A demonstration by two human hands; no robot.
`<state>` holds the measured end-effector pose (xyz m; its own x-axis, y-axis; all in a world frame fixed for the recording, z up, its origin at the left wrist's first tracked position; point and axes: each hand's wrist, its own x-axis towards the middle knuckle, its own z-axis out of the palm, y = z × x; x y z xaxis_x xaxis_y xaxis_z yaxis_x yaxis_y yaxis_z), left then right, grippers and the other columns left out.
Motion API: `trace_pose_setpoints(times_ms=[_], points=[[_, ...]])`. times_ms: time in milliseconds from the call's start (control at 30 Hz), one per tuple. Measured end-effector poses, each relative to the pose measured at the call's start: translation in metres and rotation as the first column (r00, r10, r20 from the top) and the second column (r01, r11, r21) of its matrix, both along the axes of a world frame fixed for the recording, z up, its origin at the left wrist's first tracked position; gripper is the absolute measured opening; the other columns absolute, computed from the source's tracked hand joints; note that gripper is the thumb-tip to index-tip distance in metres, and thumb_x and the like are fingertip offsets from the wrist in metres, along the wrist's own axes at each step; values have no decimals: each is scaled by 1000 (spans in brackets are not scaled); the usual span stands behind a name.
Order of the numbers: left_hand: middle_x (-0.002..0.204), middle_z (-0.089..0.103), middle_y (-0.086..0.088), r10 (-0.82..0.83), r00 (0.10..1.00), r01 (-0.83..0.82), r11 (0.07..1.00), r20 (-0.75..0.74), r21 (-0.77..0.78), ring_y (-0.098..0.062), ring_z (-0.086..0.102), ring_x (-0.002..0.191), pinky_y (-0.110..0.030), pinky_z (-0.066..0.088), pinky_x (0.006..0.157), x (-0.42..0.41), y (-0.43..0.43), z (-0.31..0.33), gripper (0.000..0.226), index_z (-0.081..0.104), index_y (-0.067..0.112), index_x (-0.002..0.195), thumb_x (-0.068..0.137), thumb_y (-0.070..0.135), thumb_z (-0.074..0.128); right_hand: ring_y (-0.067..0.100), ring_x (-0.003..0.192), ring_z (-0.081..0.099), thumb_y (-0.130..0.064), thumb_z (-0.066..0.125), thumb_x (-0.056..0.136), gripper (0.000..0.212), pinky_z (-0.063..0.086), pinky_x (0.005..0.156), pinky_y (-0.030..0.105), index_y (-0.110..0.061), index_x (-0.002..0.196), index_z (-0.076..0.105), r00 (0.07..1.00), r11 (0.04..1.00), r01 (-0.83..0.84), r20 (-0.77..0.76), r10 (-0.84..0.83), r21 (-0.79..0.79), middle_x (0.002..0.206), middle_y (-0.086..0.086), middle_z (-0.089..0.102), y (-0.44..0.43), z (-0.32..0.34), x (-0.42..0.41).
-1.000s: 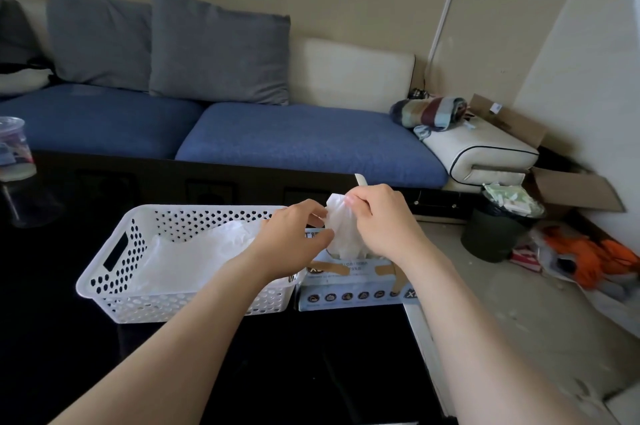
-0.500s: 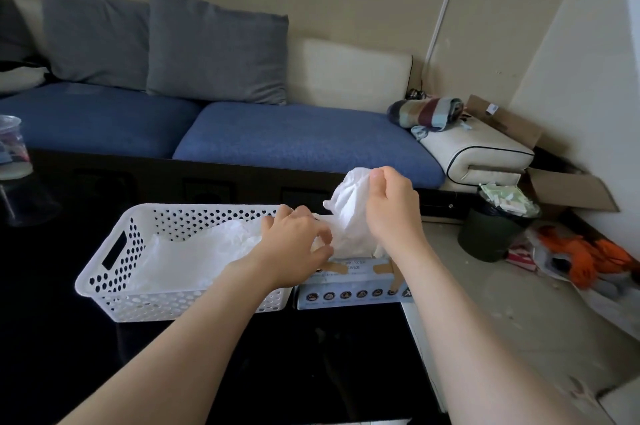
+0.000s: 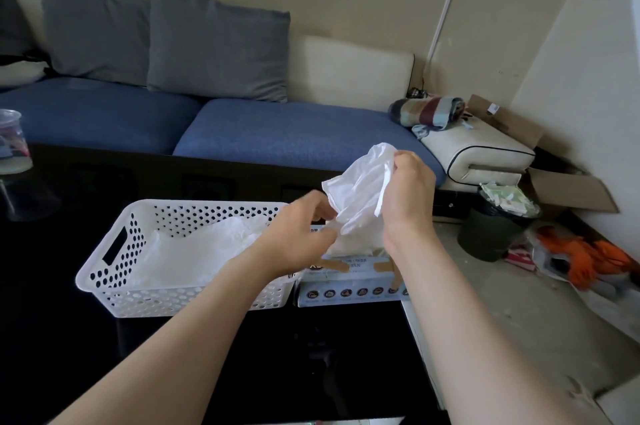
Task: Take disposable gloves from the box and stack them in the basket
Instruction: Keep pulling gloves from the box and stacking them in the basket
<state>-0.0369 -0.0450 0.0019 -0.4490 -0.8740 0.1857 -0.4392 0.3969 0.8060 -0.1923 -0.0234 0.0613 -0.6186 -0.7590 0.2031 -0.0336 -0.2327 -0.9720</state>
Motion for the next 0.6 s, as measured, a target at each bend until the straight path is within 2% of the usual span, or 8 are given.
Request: trace_pose_setpoints(times_ms=[100, 200, 267, 333, 367, 433, 500, 600], points=[[108, 75, -1, 4, 911, 82, 978, -412, 190, -15, 70, 98, -37, 57, 89, 5, 0, 13, 41, 66, 16, 118, 79, 22, 57, 18, 70, 33, -11, 42, 96, 31, 32, 62, 31, -21, 68, 35, 999, 998, -38, 19, 37, 47, 72, -3, 38, -4, -2, 6], [98, 75, -10, 71, 817, 83, 968, -573, 238, -20, 70, 87, -37, 58, 80, 10, 1, 21, 24, 69, 0, 111, 100, 19, 57, 23, 74, 25, -11, 43, 91, 30, 22, 60, 34, -23, 74, 22, 994, 982, -97, 71, 87, 162, 71, 0, 30, -8, -3, 13], [88, 72, -8, 139, 778, 19, 970, -613, 243, -17, 67, 79, -31, 56, 73, 14, 0, 22, 25, 69, -5, 99, 105, 17, 58, 23, 68, 26, -13, 44, 90, 30, 22, 59, 33, -25, 71, 24, 978, 950, -173, 160, 134, 260, 67, -1, 31, -6, -3, 16], [84, 69, -4, 199, 753, -35, 964, -628, 264, -14, 63, 74, -27, 54, 66, 19, -2, 22, 26, 72, 1, 94, 106, 20, 59, 24, 66, 36, -18, 47, 86, 16, 30, 60, 32, -19, 71, 42, 954, 911, -261, 233, 191, 321, 69, 5, 41, -3, -2, 24], [82, 68, -2, 231, 742, -60, 958, -630, 281, -13, 61, 72, -26, 51, 64, 22, -3, 23, 26, 73, 6, 94, 106, 24, 59, 26, 70, 44, -21, 49, 83, 7, 37, 62, 32, -15, 81, 54, 941, 895, -296, 262, 213, 334, 76, 8, 48, -2, -3, 26], [78, 62, -1, 294, 729, -129, 946, -618, 298, -13, 53, 70, -28, 43, 63, 29, -5, 24, 26, 75, 11, 95, 105, 31, 61, 27, 74, 58, -24, 52, 81, 22, 49, 67, 34, -15, 98, 64, 933, 864, -335, 263, 247, 377, 82, 8, 61, -3, -6, 30], [76, 57, -2, 328, 730, -177, 938, -599, 298, -11, 50, 65, -29, 41, 65, 36, -5, 25, 28, 75, 9, 99, 105, 33, 61, 27, 76, 61, -22, 52, 90, 14, 53, 77, 41, -16, 82, 62, 916, 816, -397, 239, 323, 421, 77, 8, 62, -4, -9, 34], [77, 60, -6, 344, 765, -177, 925, -544, 335, -13, 56, 67, -33, 46, 70, 45, -4, 28, 35, 76, 12, 102, 103, 44, 62, 32, 91, 63, -20, 50, 101, 26, 53, 97, 53, -21, 76, 56, 891, 769, -453, 245, 382, 450, 84, 14, 66, -4, -13, 39]])
